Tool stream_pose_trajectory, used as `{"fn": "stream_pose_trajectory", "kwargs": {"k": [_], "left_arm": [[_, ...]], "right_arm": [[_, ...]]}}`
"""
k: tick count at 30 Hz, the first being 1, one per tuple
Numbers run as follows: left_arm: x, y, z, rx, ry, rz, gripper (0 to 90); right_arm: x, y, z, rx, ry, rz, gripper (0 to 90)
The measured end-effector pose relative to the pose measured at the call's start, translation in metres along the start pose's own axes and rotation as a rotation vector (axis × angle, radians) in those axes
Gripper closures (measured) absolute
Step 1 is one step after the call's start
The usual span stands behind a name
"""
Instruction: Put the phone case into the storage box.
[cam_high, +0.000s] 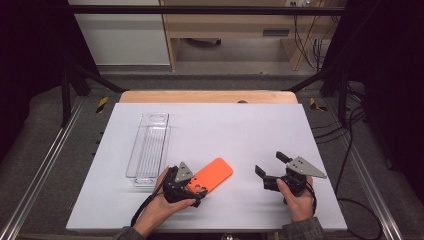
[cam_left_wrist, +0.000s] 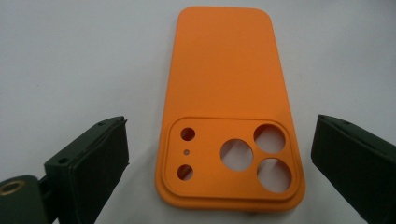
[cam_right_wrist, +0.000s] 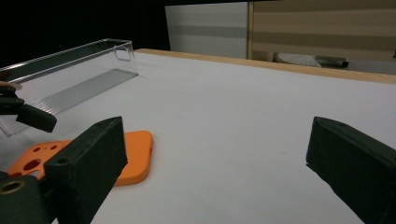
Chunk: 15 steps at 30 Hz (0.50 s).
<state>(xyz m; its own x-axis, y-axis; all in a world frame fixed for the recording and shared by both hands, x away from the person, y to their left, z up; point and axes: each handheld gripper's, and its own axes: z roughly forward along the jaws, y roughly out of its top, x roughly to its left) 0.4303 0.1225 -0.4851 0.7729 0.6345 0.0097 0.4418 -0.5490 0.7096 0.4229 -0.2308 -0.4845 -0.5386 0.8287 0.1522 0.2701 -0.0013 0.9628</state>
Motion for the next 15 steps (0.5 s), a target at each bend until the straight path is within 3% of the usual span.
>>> {"fn": "stream_pose_trajectory", "kwargs": {"k": [15], "left_arm": [[-0.002, -0.001, 0.012, 0.05, -0.042, 0.016, 4.3]], "right_arm": [[0.0, -0.001, 0.001, 0.012, 0.006, 0.011, 5.3]]}}
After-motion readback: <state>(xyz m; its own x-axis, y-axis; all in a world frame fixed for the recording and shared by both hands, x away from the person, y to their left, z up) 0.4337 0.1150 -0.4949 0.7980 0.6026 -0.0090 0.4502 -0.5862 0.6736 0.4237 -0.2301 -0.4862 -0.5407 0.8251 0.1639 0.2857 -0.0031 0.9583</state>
